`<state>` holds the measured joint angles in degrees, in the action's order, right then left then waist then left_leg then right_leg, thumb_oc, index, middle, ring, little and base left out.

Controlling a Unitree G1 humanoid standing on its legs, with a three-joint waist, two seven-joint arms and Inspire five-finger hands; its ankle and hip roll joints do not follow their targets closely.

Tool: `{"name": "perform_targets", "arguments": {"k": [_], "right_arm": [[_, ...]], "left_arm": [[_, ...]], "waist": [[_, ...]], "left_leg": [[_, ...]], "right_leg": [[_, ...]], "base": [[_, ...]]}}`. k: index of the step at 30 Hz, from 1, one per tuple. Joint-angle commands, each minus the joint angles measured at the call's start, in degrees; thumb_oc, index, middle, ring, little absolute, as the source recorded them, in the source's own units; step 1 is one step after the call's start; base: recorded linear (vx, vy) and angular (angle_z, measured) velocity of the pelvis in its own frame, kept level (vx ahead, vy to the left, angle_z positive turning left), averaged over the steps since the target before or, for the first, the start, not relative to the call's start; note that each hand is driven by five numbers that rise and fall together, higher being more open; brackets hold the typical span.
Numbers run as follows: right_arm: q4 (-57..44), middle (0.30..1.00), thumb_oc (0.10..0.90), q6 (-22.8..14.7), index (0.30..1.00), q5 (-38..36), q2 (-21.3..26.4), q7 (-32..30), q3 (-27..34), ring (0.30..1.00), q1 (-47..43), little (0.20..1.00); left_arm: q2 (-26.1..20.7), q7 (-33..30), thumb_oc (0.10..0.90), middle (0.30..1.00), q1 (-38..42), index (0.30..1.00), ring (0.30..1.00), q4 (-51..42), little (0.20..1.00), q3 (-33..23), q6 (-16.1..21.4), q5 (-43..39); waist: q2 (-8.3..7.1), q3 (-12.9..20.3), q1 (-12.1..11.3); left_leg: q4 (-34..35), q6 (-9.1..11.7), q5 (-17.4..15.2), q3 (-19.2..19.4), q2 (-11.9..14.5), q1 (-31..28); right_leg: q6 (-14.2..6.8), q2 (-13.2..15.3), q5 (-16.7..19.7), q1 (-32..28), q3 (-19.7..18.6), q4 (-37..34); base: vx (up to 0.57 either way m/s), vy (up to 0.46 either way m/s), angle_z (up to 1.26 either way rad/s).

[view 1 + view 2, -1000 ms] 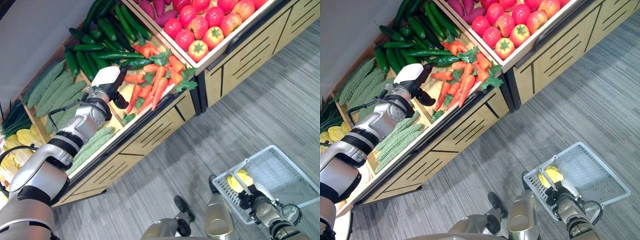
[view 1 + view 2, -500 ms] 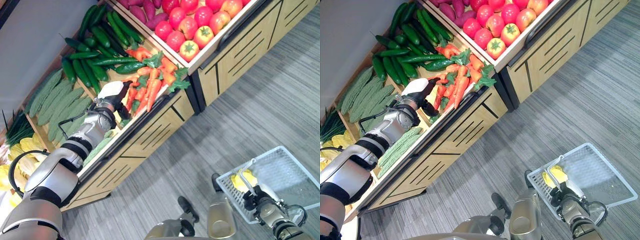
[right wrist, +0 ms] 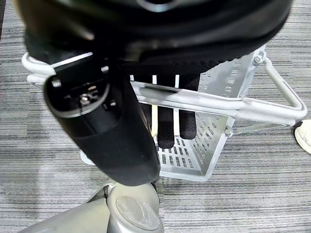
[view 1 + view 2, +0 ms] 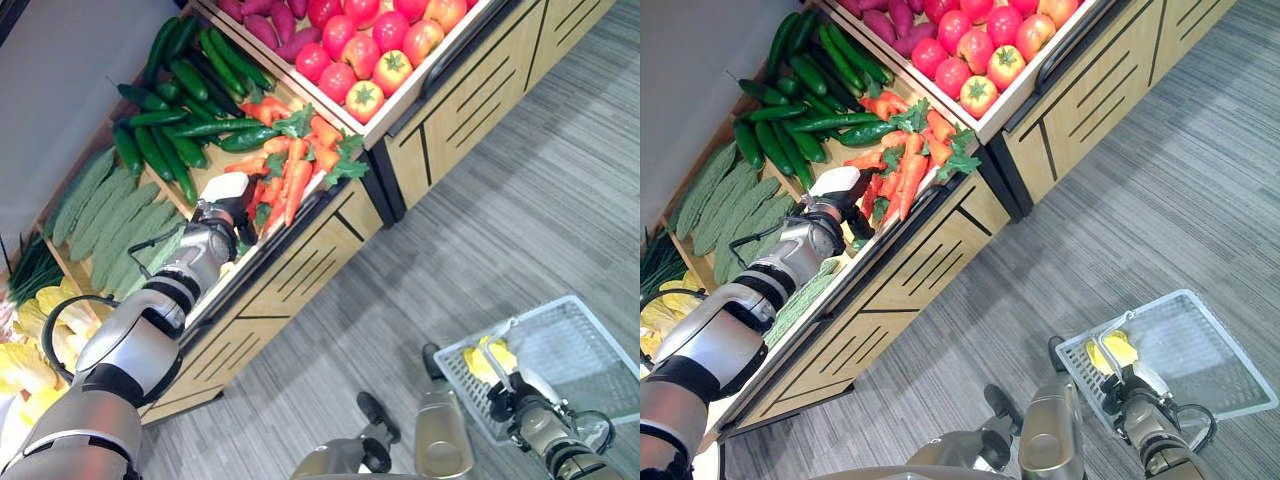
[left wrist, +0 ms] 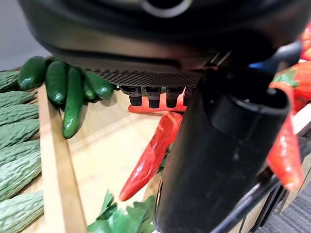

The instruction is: Get the vegetables into the basket

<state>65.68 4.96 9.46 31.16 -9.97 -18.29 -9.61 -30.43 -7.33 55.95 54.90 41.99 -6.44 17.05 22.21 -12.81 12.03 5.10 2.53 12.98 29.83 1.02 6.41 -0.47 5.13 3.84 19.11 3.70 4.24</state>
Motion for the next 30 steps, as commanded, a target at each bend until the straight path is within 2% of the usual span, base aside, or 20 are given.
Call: {"name": "perform_targets", "arguments": {"k": [1, 11, 12, 13, 14, 30], "right_arm": [[2.7, 0.300, 0.400, -0.1, 0.300, -1.8, -1.5, 0.9, -2.4, 0.300, 2.2, 0.300], [2.1, 0.300, 0.400, -0.1, 0.300, -2.4, -1.5, 1.5, -2.9, 0.300, 2.6, 0.300], [2.0, 0.300, 0.400, -0.1, 0.300, -2.4, -1.5, 1.5, -3.0, 0.300, 2.6, 0.300], [2.0, 0.300, 0.400, -0.1, 0.300, -2.5, -1.6, 1.5, -3.1, 0.300, 2.6, 0.300], [1.9, 0.300, 0.400, -0.2, 0.300, -2.5, -1.5, 1.4, -3.2, 0.300, 2.5, 0.300], [0.3, 0.300, 0.400, -0.6, 0.300, -2.6, -1.9, 1.6, -3.1, 0.300, 4.0, 0.300]], "left_arm": [[-1.9, -1.9, 0.900, 1.000, 7.8, 1.000, 1.000, 5.7, 1.000, -4.1, -1.8, 2.6], [-0.7, -0.4, 0.900, 1.000, 8.6, 1.000, 1.000, 7.6, 1.000, -3.8, -2.3, 3.4], [-0.6, -0.5, 0.859, 0.942, 8.6, 0.942, 0.942, 7.4, 0.942, -3.7, -2.3, 3.3], [-0.5, -0.5, 0.571, 0.539, 8.6, 0.539, 0.539, 7.4, 0.539, -3.7, -2.3, 3.5], [-0.4, -0.5, 0.400, 0.300, 8.5, 0.300, 0.300, 7.4, 0.300, -3.6, -2.3, 3.7], [-1.0, -1.5, 0.400, 0.300, 7.0, 0.300, 0.300, 6.3, 0.300, -4.6, -2.8, 4.6]], "waist": [[1.63, 0.7, 0.9], [2.73, 1.0, 0.9], [2.75, 1.1, 0.9], [2.78, 1.1, 0.9], [2.79, 1.2, 0.9], [2.95, 1.7, 0.4]], "left_leg": [[-0.1, 4.8, -6.9, -1.6, 3.2, 0.6], [-0.1, 4.8, -6.8, -1.6, 3.2, 0.5], [-0.1, 4.8, -6.8, -1.7, 3.2, 0.4], [-0.1, 4.8, -6.8, -1.7, 3.2, 0.4], [-0.1, 4.8, -6.8, -1.6, 3.2, 0.4], [-0.1, 5.0, -6.7, -0.2, 3.6, 0.7]], "right_leg": [[-3.7, -0.7, -2.1, -5.0, -0.6, -9.2], [-3.5, -0.8, -2.3, -5.1, -0.8, -9.2], [-3.5, -0.8, -2.2, -5.1, -0.8, -9.2], [-3.5, -0.8, -2.3, -5.1, -0.8, -9.2], [-3.5, -0.8, -2.2, -5.1, -0.9, -9.2], [-3.5, -1.3, -2.0, -4.1, -0.9, -9.2]], "base": [[0.00, -0.012, -0.03], [0.00, -0.007, -0.01], [0.00, 0.000, 0.00], [0.00, 0.000, 0.00], [0.00, 0.000, 0.00], [0.00, -0.010, -0.04]]}}
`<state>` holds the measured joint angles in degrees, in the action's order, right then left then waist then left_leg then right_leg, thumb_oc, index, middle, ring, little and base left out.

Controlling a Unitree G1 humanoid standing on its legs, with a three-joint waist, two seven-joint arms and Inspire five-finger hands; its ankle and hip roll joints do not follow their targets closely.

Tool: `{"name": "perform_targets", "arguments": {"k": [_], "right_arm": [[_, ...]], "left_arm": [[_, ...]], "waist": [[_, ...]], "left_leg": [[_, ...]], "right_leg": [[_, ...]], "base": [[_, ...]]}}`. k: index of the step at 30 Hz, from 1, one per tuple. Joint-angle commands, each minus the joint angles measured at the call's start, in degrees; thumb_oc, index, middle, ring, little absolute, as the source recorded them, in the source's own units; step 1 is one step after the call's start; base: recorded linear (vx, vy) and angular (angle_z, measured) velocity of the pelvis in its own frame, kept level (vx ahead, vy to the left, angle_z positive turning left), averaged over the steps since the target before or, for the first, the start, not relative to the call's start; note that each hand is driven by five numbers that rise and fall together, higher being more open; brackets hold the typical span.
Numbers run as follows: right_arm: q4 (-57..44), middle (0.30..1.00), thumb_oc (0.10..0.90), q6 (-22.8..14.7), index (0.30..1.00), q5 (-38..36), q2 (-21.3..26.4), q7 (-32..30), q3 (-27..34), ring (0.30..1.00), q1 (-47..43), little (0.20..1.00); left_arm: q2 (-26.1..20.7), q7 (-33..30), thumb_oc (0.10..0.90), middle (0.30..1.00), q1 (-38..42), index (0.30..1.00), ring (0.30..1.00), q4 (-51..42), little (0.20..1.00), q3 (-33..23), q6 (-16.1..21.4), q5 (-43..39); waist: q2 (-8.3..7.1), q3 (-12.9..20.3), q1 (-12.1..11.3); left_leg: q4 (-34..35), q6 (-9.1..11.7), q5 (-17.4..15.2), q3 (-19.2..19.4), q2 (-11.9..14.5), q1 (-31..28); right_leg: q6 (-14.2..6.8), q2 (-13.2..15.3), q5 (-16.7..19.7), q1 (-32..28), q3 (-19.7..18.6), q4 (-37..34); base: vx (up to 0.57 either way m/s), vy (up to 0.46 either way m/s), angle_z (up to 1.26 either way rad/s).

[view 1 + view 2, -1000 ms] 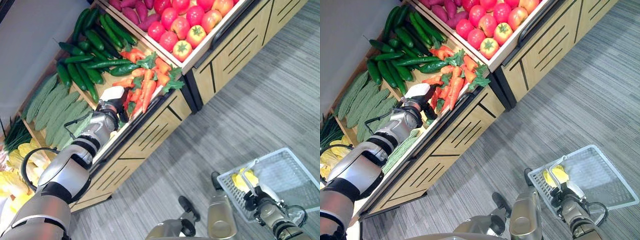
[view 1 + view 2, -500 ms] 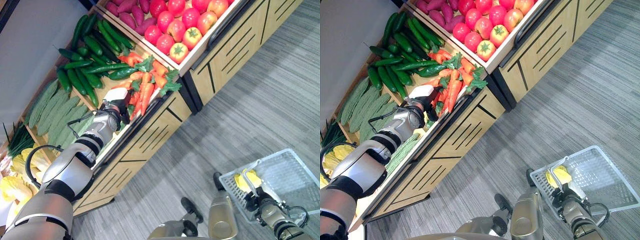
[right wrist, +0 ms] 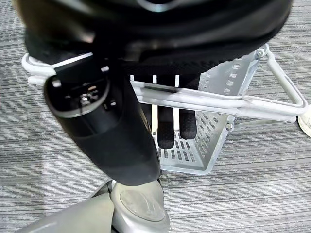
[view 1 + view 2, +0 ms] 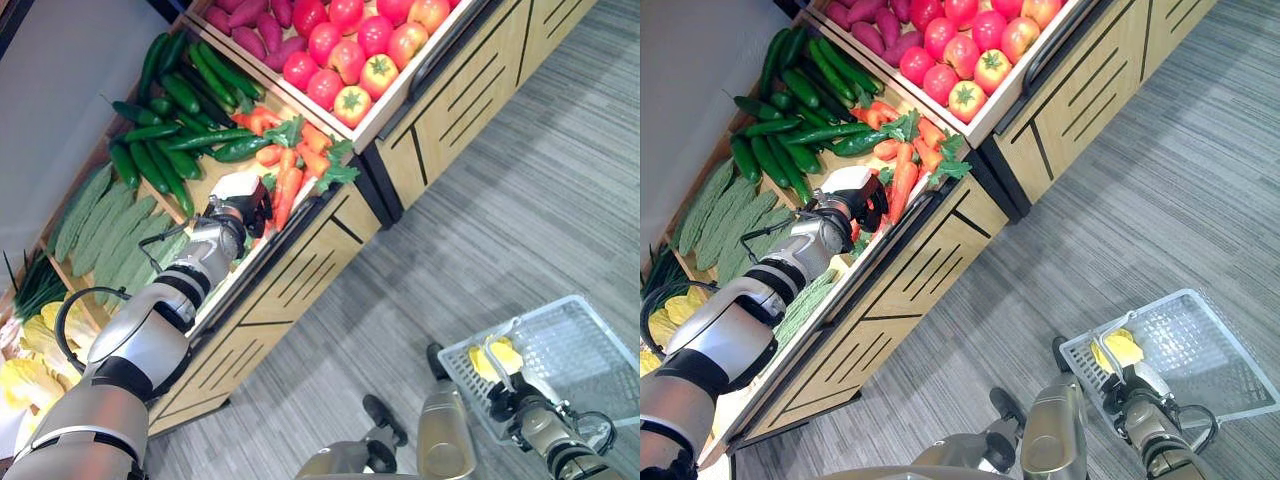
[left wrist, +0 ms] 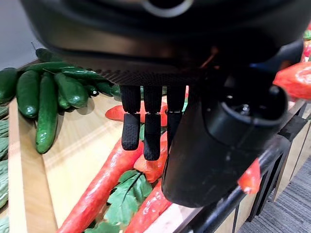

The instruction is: Get the vegetables into the basket

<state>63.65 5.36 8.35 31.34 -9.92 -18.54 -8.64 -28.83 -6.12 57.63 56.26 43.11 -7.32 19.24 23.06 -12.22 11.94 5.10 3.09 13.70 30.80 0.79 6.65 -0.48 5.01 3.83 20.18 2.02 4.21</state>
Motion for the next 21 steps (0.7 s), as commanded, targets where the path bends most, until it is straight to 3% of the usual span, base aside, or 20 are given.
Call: {"name": "perform_targets", "arguments": {"k": [1, 2, 14, 21], "right_arm": [[2.2, 0.300, 0.400, -1.1, 0.300, -1.5, -2.0, 1.5, -2.7, 0.300, 3.1, 0.300], [2.2, 0.300, 0.400, -1.1, 0.300, -1.6, -2.0, 1.4, -2.7, 0.300, 3.2, 0.300], [1.7, 0.300, 0.400, -1.2, 0.300, -1.9, -1.8, 1.1, -2.7, 0.300, 3.2, 0.300], [1.4, 0.300, 0.400, -1.6, 0.300, -2.4, -1.9, 0.9, -3.5, 0.300, 2.6, 0.300]], "left_arm": [[-2.7, -2.9, 0.465, 0.391, 5.2, 0.391, 0.391, 4.9, 0.391, -5.9, -2.0, 2.4], [-2.4, -3.0, 0.900, 1.000, 5.4, 1.000, 1.000, 5.0, 1.000, -5.7, -2.2, 2.6], [-1.3, -2.8, 0.900, 1.000, 6.1, 1.000, 1.000, 5.7, 1.000, -5.4, -3.0, 3.8], [1.1, -2.0, 0.900, 1.000, 9.7, 1.000, 1.000, 8.8, 1.000, -3.1, -4.9, 8.9]], "waist": [[2.14, 1.1, 0.6], [2.21, 1.1, 0.6], [2.54, 1.0, 0.8], [2.75, 0.7, 1.2]], "left_leg": [[-0.1, 4.5, -7.4, -1.2, 3.8, 0.5], [-0.1, 4.5, -7.4, -1.2, 3.8, 0.6], [-0.1, 4.3, -7.5, -2.0, 3.6, 0.5], [-0.1, 4.3, -7.6, -2.3, 3.5, 0.3]], "right_leg": [[-3.5, -1.2, -2.0, -5.1, 0.8, -9.2], [-3.5, -1.2, -2.0, -5.0, 0.8, -9.2], [-3.3, -1.0, -2.1, -5.5, 1.0, -9.2], [-3.4, -1.0, -2.1, -5.9, 1.2, -9.2]], "base": [[0.00, 0.000, 0.00], [0.00, 0.000, 0.00], [0.00, 0.000, 0.00], [0.00, 0.004, 0.04]]}}
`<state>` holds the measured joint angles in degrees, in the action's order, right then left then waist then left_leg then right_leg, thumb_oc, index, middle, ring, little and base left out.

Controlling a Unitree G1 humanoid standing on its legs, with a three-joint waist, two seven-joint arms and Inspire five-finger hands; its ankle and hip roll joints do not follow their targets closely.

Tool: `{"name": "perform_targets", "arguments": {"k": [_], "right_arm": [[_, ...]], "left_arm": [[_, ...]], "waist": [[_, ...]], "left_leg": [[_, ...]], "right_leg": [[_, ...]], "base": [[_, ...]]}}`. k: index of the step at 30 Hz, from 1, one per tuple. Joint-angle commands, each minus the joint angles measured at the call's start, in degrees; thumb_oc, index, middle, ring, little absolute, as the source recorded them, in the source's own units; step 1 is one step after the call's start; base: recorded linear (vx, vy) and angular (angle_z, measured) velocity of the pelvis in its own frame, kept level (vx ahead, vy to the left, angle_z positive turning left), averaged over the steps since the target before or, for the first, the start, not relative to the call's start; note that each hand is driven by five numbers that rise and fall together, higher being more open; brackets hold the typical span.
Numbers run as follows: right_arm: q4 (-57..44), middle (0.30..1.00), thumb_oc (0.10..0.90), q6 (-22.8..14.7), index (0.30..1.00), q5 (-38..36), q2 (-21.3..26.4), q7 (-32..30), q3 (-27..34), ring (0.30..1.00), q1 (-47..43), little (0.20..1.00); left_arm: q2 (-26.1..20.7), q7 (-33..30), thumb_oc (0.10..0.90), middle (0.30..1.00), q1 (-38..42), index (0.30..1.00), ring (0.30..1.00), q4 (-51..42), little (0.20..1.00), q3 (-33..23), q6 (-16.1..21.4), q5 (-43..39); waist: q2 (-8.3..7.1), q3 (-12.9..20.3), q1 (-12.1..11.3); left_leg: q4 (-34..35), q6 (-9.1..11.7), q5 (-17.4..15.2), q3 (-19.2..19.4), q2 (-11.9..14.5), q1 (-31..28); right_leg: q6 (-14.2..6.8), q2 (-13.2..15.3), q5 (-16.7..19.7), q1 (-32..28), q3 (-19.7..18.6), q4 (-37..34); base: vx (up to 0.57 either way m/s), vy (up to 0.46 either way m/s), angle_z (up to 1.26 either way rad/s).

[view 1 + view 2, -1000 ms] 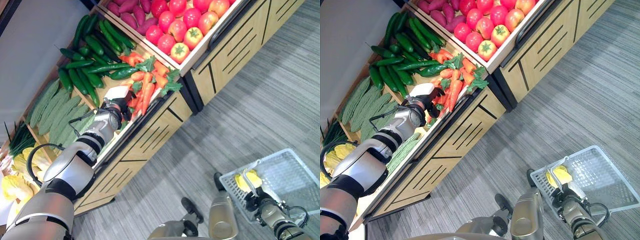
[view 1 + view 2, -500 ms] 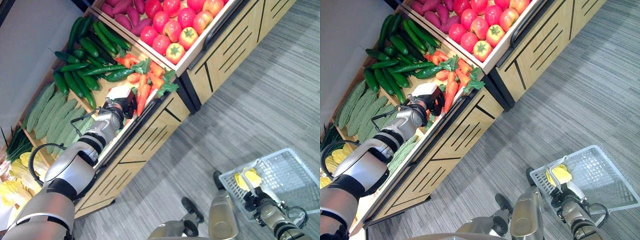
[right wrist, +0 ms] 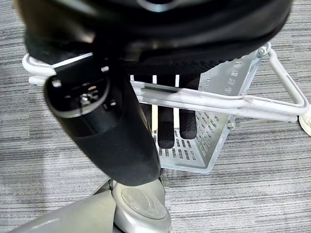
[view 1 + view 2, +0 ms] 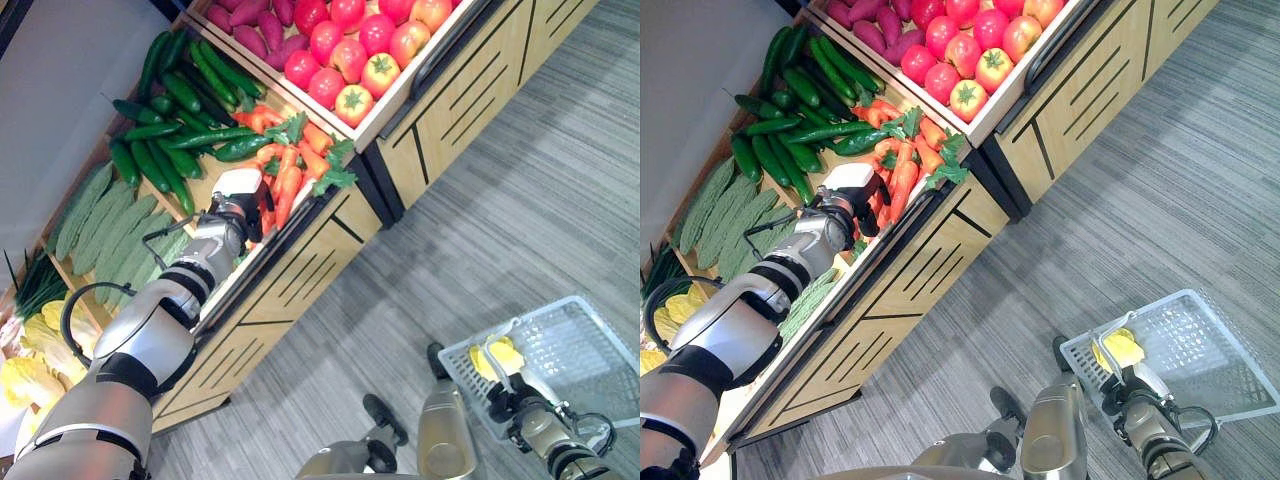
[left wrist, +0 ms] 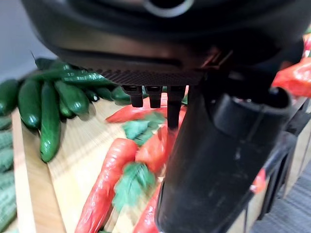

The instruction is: Get the vegetables into the basket

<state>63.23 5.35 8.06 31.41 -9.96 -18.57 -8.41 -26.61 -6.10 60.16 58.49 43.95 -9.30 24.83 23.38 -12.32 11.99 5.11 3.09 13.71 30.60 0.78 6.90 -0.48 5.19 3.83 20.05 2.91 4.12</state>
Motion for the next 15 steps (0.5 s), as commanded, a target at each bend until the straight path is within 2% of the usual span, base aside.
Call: {"name": "perform_targets", "arguments": {"k": [1, 9, 15], "right_arm": [[1.9, 0.300, 0.400, -1.7, 0.300, -2.1, -2.0, 1.0, -3.7, 0.300, 2.2, 0.300], [1.5, 0.300, 0.400, -2.3, 0.300, -2.4, -2.1, 0.6, -4.5, 0.300, 1.9, 0.300], [0.7, 0.300, 0.400, -2.4, 0.300, -2.5, -1.9, 0.6, -4.8, 0.300, 2.0, 0.300]], "left_arm": [[-0.8, -2.2, 0.900, 1.000, 7.7, 1.000, 1.000, 6.9, 1.000, -3.7, -3.3, 4.1], [2.7, -3.2, 0.900, 1.000, 10.3, 1.000, 1.000, 8.8, 1.000, -3.1, -5.6, 7.6], [3.9, -3.6, 0.900, 1.000, 10.5, 1.000, 1.000, 7.7, 1.000, -2.9, -5.5, 7.8]], "waist": [[2.48, 0.8, 1.2], [2.36, 0.4, 1.2], [2.26, 0.4, 1.3]], "left_leg": [[-0.1, 4.3, -7.6, -2.1, 3.4, 0.1], [-0.1, 4.0, -7.7, -2.5, 3.2, 0.1], [-0.1, 3.9, -7.6, -2.6, 3.0, 0.1]], "right_leg": [[-3.4, -1.1, -2.1, -5.8, 0.3, -9.1], [-3.3, -1.0, -2.1, -5.9, 0.5, -9.1], [-3.3, -0.9, -2.2, -5.9, 0.4, -9.1]], "base": [[0.01, 0.004, 0.04], [0.00, 0.000, 0.00], [0.00, 0.000, 0.00]]}}
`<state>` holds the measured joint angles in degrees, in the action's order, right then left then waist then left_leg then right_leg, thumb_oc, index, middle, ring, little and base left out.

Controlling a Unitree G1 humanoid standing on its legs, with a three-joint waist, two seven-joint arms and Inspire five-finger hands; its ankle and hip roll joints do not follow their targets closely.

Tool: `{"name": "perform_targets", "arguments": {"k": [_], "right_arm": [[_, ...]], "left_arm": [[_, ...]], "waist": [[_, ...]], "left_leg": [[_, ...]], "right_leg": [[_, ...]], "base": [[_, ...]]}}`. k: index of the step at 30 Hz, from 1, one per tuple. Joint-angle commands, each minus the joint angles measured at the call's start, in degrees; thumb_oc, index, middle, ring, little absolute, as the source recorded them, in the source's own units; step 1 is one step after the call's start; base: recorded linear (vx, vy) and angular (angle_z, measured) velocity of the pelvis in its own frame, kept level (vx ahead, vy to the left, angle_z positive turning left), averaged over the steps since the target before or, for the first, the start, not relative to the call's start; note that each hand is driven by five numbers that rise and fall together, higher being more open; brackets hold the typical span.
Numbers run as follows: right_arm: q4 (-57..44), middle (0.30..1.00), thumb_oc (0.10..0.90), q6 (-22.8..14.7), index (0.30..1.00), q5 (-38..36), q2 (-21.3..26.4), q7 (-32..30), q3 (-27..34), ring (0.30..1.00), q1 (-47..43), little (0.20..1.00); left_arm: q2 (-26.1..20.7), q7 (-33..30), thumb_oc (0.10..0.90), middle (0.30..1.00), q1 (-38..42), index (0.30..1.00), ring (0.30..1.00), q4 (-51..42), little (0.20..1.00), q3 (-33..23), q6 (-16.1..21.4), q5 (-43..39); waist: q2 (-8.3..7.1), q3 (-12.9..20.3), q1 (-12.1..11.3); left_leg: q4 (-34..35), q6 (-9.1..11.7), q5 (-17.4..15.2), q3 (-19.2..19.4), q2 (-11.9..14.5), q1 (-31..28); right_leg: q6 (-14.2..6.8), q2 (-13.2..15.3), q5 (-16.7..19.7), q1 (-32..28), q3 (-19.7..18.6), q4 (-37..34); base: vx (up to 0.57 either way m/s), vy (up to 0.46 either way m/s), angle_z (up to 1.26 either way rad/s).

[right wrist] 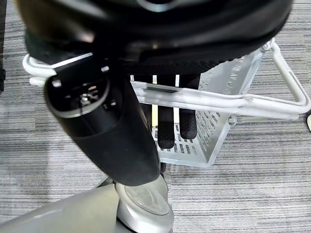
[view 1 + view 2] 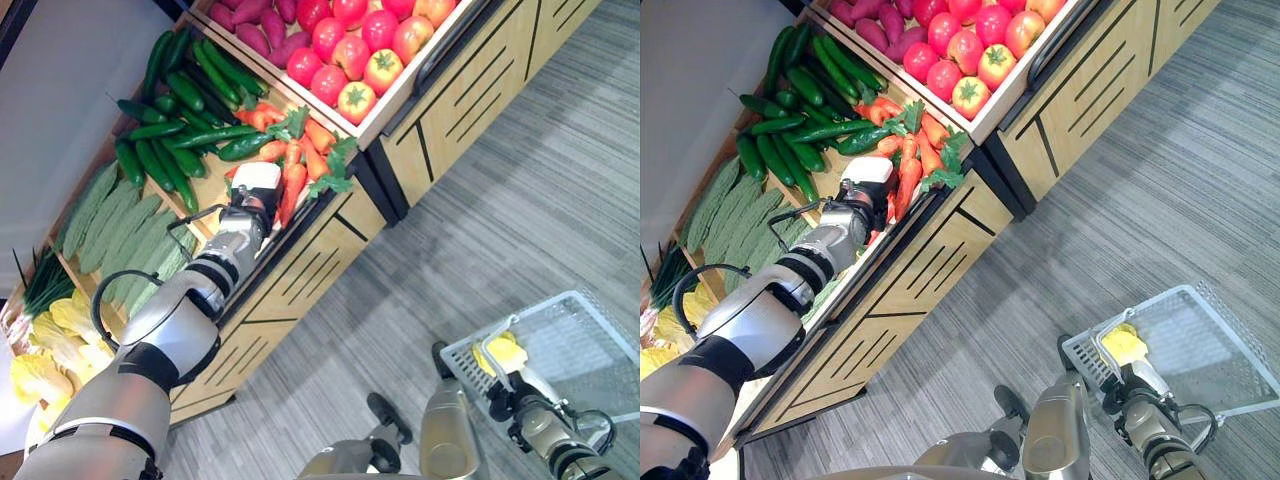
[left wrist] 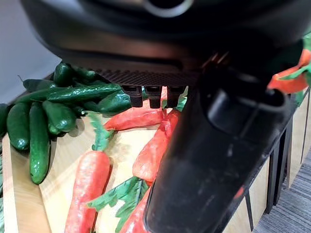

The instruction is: Get the vegetables into the basket

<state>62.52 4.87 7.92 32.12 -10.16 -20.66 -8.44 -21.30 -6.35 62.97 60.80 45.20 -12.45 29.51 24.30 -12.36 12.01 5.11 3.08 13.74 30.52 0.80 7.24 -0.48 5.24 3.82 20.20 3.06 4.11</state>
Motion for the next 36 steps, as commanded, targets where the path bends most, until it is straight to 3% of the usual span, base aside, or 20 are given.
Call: {"name": "perform_targets", "arguments": {"k": [1, 11, 12, 13, 14, 36], "right_arm": [[1.3, 0.300, 0.400, -1.9, 0.300, -2.3, -2.6, 0.8, -2.6, 0.300, 2.2, 0.300], [1.2, 0.300, 0.400, -2.3, 0.300, -2.3, -2.5, 1.0, -3.1, 0.300, 2.3, 0.300], [1.0, 0.300, 0.400, -2.3, 0.300, -2.2, -2.4, 0.9, -3.3, 0.300, 2.4, 0.300], [1.0, 0.300, 0.400, -2.3, 0.300, -2.2, -2.4, 0.9, -3.3, 0.300, 2.4, 0.300], [0.5, 0.300, 0.400, -2.5, 0.300, -2.3, -2.6, 1.2, -3.6, 0.300, 2.4, 0.300], [-1.5, 0.300, 0.400, -3.4, 0.300, -1.6, -2.6, 1.1, -4.2, 0.300, 4.1, 0.300]], "left_arm": [[-1.3, -3.1, 0.900, 1.000, 7.6, 1.000, 1.000, 5.4, 1.000, -4.1, -2.3, 3.3], [-0.3, -1.4, 0.900, 1.000, 8.3, 1.000, 1.000, 7.6, 1.000, -2.8, -2.9, 6.2], [-0.2, -1.5, 0.867, 0.953, 8.4, 0.953, 0.953, 8.0, 0.953, -2.5, -3.2, 6.4], [-0.2, -1.5, 0.649, 0.649, 8.4, 0.649, 0.649, 8.0, 0.649, -2.5, -3.2, 6.4], [-0.4, -1.6, 0.400, 0.300, 8.5, 0.300, 0.300, 8.3, 0.300, -2.2, -2.9, 6.7], [-4.3, -3.6, 0.400, 0.300, 7.8, 0.300, 0.300, 8.3, 0.300, -2.0, -2.2, 5.7]], "waist": [[1.38, 0.4, 1.4], [1.68, 0.6, 1.8], [1.66, 0.5, 1.9], [1.67, 0.5, 1.9], [1.50, 0.5, 2.1], [0.90, 0.9, 2.6]], "left_leg": [[-0.1, 3.9, -7.7, -2.5, 3.0, -0.3], [-0.1, 3.8, -7.8, -2.4, 2.9, 0.2], [-0.1, 3.8, -7.7, -2.3, 2.9, 0.3], [-0.1, 3.8, -7.7, -2.3, 2.9, 0.3], [-0.1, 3.8, -7.8, -2.3, 2.9, 0.3], [-0.1, 4.0, -8.0, -1.9, 3.2, 1.2]], "right_leg": [[-3.3, -0.9, -2.2, -6.0, 0.3, -9.1], [-3.3, -0.9, -2.1, -5.6, 0.1, -9.1], [-3.2, -0.9, -2.0, -5.4, 0.1, -9.1], [-3.2, -0.9, -2.0, -5.4, 0.1, -9.1], [-3.3, -1.0, -1.9, -5.4, 0.0, -9.1], [-3.0, -1.4, -1.7, -4.2, -0.8, -9.1]], "base": [[0.00, 0.000, 0.00], [0.00, 0.000, 0.00], [0.00, 0.000, 0.00], [0.01, -0.010, -0.04], [0.01, -0.007, -0.04], [0.00, -0.001, 0.00]]}}
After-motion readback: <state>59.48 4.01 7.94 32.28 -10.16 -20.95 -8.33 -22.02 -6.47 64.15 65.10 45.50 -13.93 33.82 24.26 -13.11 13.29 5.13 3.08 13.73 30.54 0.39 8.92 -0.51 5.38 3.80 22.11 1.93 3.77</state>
